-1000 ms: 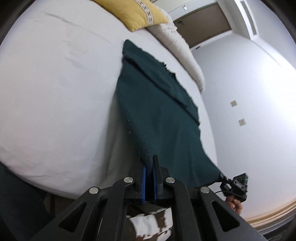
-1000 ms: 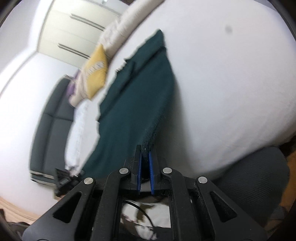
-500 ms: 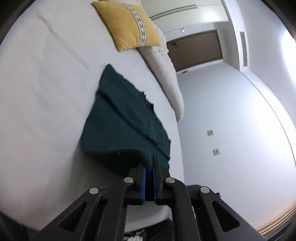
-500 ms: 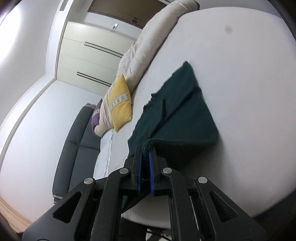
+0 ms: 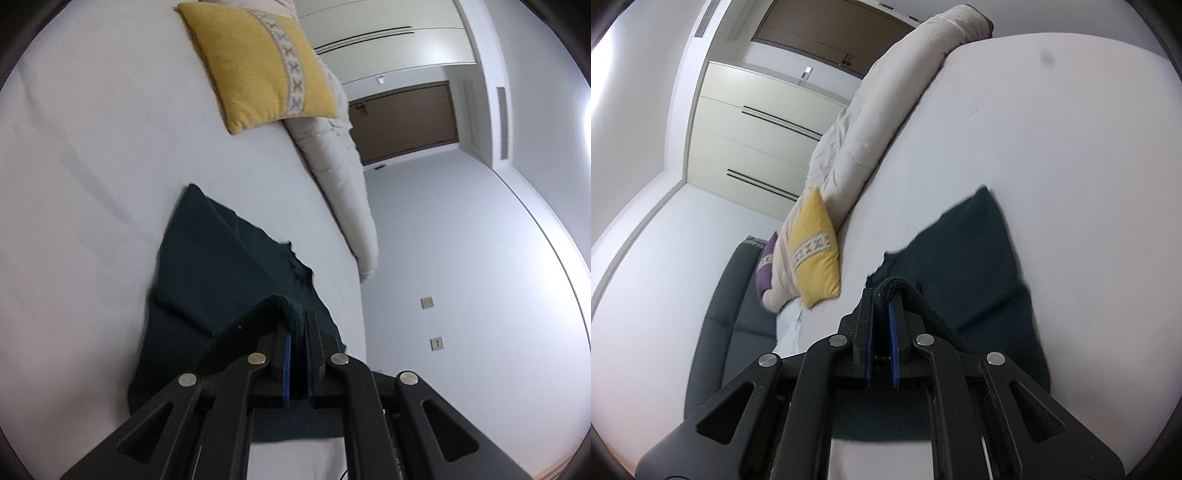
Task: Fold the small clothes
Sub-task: 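Grasp the hem with both tools and fold it up toward the collar, then lay the hem down on the sweater and open both tools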
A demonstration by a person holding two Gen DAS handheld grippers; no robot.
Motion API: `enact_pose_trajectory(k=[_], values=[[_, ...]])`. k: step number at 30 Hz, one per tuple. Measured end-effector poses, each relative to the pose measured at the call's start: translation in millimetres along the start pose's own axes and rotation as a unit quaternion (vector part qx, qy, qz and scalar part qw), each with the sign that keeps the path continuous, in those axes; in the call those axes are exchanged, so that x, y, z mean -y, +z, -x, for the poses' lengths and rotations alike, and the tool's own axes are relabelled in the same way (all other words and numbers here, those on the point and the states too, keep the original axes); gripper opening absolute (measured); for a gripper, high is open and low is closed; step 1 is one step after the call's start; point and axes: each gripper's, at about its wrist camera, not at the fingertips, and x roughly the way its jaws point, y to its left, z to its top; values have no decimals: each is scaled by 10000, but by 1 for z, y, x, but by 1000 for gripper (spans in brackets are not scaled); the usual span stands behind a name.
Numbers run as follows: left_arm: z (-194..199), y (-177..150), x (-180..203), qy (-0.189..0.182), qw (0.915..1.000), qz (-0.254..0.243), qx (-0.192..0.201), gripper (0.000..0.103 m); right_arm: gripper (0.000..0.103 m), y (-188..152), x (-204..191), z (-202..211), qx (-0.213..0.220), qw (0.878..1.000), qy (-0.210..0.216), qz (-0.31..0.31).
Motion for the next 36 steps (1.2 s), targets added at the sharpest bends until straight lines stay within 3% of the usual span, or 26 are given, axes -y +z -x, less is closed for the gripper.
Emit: enact_pose_trajectory(k=[13, 18, 21, 23, 26, 28, 32, 36], values=[[-90, 64, -24, 459, 9989, -34, -37, 6, 6, 67, 33, -130, 49, 9982, -579, -152], [-129, 83, -50, 907, 9956, 132, -200, 7, 7, 84, 57, -185, -49, 9950, -975, -223], [-140, 87, -58, 873, 9958, 176, -231, 20, 9, 92, 74, -212, -121, 9918, -1234, -321], [-139, 87, -55, 793, 9966, 105, -191, 40, 13, 94, 83, -221, -105, 9914, -1235, -423], [-129, 85, -48, 741, 9972, 73, -63, 57, 21, 94, 80, -223, 29, 9918, -1264, -195], [-122, 85, -45, 745, 9972, 59, 47, 63, 51, 94, 72, -218, 164, 9884, -1507, 10], [-102, 79, -45, 797, 9965, 83, 249, 64, 55, 93, 54, -194, 484, 9849, -1644, 236], [-96, 67, -38, 959, 9947, -194, 319, 64, 56, 82, 27, -184, 377, 9803, -1765, 803]])
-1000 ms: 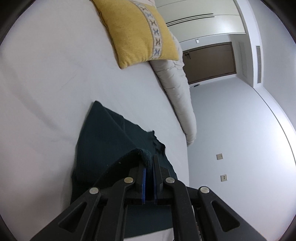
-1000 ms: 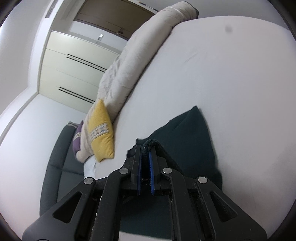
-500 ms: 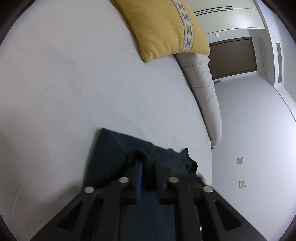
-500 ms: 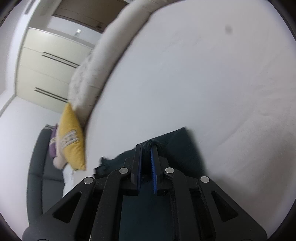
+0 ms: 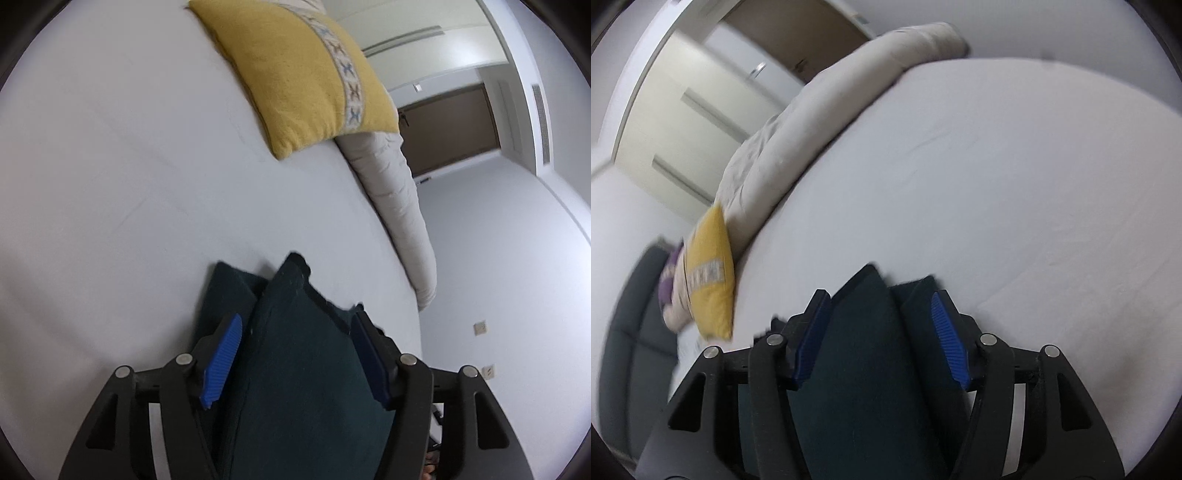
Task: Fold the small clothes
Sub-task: 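Lay the hem down on the sweater and open both tools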
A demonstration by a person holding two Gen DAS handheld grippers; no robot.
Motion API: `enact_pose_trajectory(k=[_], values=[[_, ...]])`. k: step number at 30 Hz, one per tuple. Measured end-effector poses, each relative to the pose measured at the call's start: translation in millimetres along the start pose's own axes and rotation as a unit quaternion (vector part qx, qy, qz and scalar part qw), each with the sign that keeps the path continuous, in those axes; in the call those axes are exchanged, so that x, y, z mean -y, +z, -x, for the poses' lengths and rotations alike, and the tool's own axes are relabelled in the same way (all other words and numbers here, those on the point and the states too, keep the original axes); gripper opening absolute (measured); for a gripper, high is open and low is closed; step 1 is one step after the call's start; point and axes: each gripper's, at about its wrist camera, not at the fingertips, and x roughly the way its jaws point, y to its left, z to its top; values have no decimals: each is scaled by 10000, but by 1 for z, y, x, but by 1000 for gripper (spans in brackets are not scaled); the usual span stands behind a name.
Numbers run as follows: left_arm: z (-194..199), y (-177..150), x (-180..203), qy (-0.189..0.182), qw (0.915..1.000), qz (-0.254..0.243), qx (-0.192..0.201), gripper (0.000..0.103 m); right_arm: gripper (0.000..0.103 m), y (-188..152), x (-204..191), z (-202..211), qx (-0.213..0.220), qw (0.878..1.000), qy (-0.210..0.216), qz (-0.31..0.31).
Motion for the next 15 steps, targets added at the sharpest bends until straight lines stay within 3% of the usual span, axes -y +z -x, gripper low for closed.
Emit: enact_pose_trajectory(k=[6, 9, 11, 15], values=[[-5, -28, 22, 419, 9954, -858, -22, 64, 56, -47, -50, 0, -352, 9887, -221, 1443], [-16, -36, 21, 874, 9883, -1244, -69, 64, 55, -73, -46, -4, -591, 9780, -492, 1938], [-21, -37, 9, 952, 9880, -1208, -106, 54, 52, -84, -39, -14, -672, 9712, -811, 2137], [-15, -39, 1, 917, 9880, -1237, -96, 47, 51, -80, -20, 3, -434, 9805, -627, 1813]])
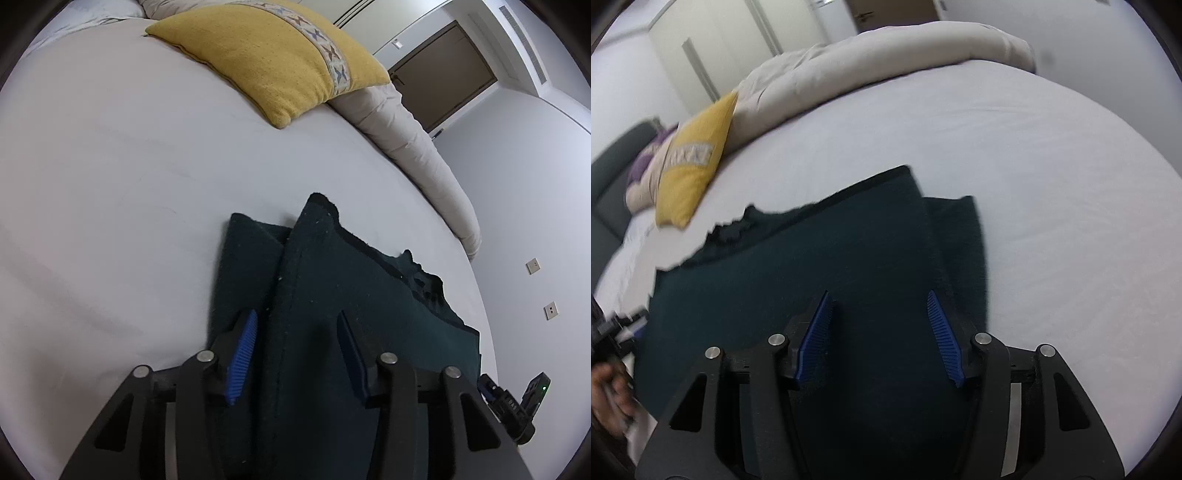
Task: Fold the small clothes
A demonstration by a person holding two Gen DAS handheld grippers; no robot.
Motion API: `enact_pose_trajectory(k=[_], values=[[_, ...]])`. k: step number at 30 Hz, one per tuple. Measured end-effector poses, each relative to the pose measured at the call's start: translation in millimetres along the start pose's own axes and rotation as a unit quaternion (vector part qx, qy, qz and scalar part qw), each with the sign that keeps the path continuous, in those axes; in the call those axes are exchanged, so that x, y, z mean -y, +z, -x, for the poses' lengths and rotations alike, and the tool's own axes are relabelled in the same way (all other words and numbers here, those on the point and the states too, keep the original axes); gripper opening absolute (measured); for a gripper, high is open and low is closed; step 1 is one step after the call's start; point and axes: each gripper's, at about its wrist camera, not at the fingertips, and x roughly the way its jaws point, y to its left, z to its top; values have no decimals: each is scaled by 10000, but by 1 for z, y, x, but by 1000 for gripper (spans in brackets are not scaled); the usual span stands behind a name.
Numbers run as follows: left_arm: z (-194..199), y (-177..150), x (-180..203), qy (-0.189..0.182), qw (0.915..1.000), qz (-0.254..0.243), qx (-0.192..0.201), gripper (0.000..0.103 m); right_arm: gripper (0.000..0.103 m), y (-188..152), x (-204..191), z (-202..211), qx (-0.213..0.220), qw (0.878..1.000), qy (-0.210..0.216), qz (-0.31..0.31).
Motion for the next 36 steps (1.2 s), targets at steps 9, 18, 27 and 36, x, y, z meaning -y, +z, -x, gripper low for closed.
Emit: enact_pose_trajectory(k=[9, 18, 27, 36], values=[[23, -28, 13, 424, 9977, -513, 85, 48, 54, -11, 0, 42, 452, 9986, -223, -158], [31, -43, 15, 739, 9941, -794, 23, 8, 33, -40, 20, 34, -37, 9988, -430, -219], [35, -49, 13, 749, 9939, -814, 43, 6, 14, -41, 15, 43, 49, 9975, -708, 72], [40, -48, 10, 744, 9950, -661, 98, 10, 18, -39, 29, 36, -179, 9983, -550, -94]])
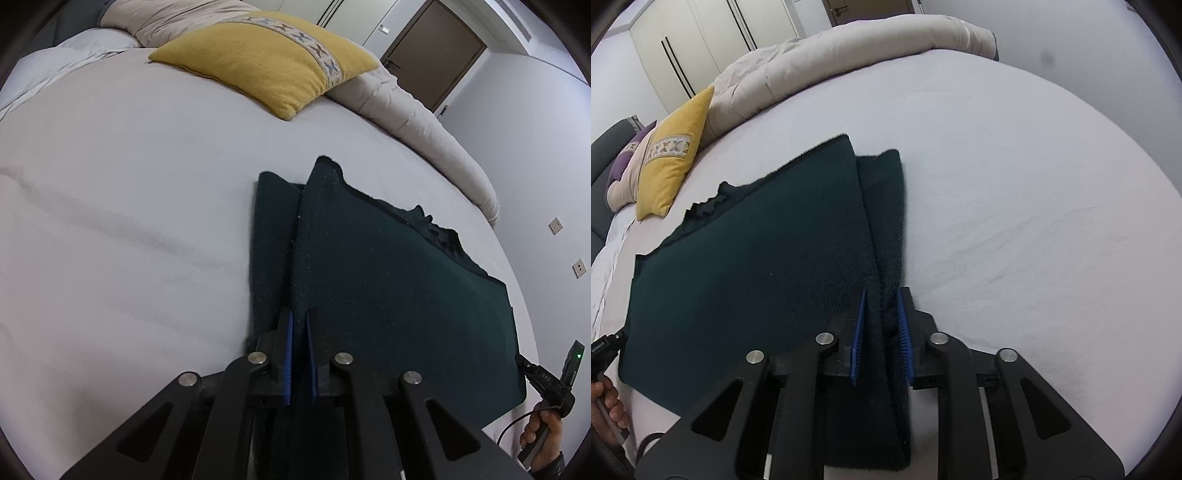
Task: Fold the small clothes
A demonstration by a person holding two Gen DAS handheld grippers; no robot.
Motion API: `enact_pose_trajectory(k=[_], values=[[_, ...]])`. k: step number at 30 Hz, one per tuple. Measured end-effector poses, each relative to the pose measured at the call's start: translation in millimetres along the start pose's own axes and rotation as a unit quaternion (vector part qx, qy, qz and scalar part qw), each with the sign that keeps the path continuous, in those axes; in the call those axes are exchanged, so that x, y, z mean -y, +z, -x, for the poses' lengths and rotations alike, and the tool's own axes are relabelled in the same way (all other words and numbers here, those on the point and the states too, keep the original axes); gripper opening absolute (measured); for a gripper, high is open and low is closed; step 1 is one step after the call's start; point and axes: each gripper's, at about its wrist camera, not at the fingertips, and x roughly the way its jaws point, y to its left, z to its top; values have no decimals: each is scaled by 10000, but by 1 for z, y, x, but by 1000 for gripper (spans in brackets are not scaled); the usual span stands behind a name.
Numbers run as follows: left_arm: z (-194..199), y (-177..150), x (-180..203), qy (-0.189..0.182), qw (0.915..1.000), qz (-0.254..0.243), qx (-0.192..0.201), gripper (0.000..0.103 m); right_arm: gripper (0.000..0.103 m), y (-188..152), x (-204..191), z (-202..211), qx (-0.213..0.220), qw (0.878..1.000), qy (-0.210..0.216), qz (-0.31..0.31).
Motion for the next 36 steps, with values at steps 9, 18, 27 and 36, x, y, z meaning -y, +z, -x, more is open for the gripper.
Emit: enact_pose_trajectory(k=[9, 18, 27, 36], values=[[7, 37, 66, 337, 9931, -879, 703, 34, 19, 33, -46, 36, 383, 9975, 532, 282], [-99, 67, 81, 634, 9923, -1052, 157, 36, 31, 68, -122, -62, -506, 9855, 1562, 429], [-92, 67, 44, -373, 9979, -399, 336, 32, 1, 88, 7, -105, -12, 9599, 2302, -1598], [-40, 45, 46, -389, 9988, -130, 264, 47, 27, 70, 36, -11, 481, 9701, 1785, -1571]])
